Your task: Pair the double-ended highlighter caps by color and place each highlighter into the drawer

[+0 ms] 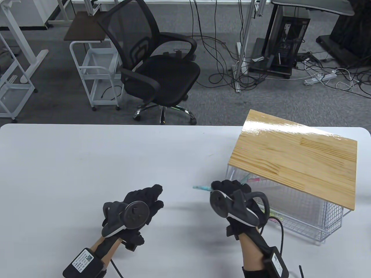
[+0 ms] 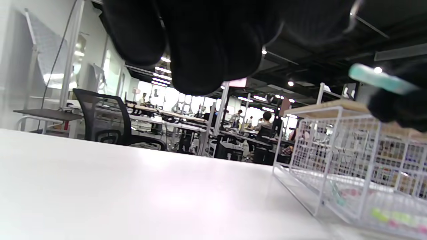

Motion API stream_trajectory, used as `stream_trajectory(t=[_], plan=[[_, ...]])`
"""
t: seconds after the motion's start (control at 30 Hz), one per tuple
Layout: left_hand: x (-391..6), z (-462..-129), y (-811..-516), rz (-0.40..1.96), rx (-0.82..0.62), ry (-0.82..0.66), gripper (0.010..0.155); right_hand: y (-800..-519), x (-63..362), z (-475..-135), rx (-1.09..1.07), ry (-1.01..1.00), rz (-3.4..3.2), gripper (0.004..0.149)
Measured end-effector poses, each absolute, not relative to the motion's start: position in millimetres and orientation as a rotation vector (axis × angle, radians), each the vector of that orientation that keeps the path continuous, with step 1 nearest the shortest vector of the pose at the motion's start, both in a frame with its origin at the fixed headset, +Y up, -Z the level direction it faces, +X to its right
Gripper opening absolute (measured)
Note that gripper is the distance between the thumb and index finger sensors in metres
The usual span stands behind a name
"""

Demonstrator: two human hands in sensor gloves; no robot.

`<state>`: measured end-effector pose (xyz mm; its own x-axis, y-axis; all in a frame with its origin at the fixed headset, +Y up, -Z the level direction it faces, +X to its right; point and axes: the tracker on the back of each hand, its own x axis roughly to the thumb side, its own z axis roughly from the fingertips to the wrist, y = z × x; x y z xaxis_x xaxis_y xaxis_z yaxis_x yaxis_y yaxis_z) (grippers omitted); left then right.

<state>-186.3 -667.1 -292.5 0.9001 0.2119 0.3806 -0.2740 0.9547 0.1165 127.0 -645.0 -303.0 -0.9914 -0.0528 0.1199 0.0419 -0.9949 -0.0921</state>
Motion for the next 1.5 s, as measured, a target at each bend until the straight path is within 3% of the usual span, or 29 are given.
stream_trajectory(t=[0.13,0.33,0.5,0.67,0.9,1.07,1.23,1.5], plan=[[-191.0,-296.8,-664.4,0.264,0.178,-0.354,0.056,-641.1,169.6,-301.9,0.054,0.054,-3.160,0.045],[-201.5,-304.1,-668.5,0.270,0.147,-0.311,0.056,-654.5,202.3,-306.2,0.247,-0.014,-3.115,0.048],[-204.5,-306.6,-669.6,0.281,0.136,-0.298,0.057,-658.4,195.6,-308.5,0.242,-0.004,-3.042,0.049],[-203.4,-306.3,-670.0,0.269,0.127,-0.300,0.057,-674.2,192.6,-317.3,0.249,-0.137,-2.992,0.047],[-202.3,-307.4,-671.4,0.258,0.116,-0.303,0.058,-686.3,197.9,-321.5,0.262,-0.150,-3.005,0.065],[-202.6,-308.0,-671.8,0.257,0.105,-0.300,0.059,-680.0,197.5,-318.1,0.243,-0.146,-3.075,0.057],[-204.2,-308.9,-669.3,0.261,0.103,-0.286,0.060,-676.8,195.7,-313.9,0.215,-0.165,-3.089,0.058],[-214.3,-313.1,-665.7,0.295,0.103,-0.246,0.061,-702.4,205.5,-313.9,0.355,-0.351,-2.941,0.059]])
